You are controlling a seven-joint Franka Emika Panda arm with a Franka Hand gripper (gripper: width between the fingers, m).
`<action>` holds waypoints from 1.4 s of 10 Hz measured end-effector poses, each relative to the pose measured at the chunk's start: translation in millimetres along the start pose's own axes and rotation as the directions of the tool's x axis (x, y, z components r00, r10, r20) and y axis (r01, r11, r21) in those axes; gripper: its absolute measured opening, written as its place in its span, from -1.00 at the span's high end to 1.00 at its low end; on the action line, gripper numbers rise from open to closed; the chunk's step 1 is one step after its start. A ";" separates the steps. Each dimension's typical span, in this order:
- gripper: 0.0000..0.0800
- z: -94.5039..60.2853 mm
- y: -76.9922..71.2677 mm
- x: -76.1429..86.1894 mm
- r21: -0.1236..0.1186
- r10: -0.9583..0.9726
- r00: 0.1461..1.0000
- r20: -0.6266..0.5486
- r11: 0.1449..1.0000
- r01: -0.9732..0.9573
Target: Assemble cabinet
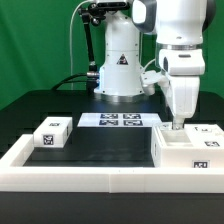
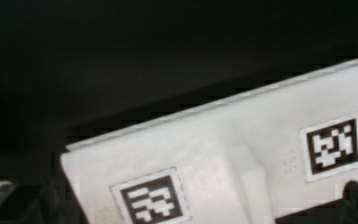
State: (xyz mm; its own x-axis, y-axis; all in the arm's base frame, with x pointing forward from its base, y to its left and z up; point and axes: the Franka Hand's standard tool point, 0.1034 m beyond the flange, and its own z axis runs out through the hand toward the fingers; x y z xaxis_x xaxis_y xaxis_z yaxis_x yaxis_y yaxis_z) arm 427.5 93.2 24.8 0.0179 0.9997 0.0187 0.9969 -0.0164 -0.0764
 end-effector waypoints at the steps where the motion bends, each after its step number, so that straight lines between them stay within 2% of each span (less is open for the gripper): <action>1: -0.99 0.8 -0.2 -0.4 0.001 0.001 1.000 0.000 1.000 -0.001; 2: -0.99 0.9 -0.2 -0.4 0.001 0.001 1.000 0.000 1.000 -0.001; 5: 0.00 5.9 -3.1 -0.9 0.013 0.003 1.000 -0.002 1.000 -0.003; 6: 0.48 9.4 -0.3 0.3 -0.004 0.006 1.000 -0.015 1.000 -0.006; 7: 0.80 10.0 1.6 1.4 -0.015 0.007 1.000 -0.022 1.000 -0.007; 14: 0.83 3.9 4.4 0.5 -0.021 0.012 1.000 -0.016 1.000 -0.013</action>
Offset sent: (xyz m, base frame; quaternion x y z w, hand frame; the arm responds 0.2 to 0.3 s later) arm -0.0014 0.0014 -0.0033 -0.0016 0.0058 0.0067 1.0000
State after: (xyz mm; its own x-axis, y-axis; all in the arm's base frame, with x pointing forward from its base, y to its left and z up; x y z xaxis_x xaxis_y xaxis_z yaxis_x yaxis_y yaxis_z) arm 431.5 93.7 20.6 0.0314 0.9989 0.0341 0.9980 -0.0295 -0.0554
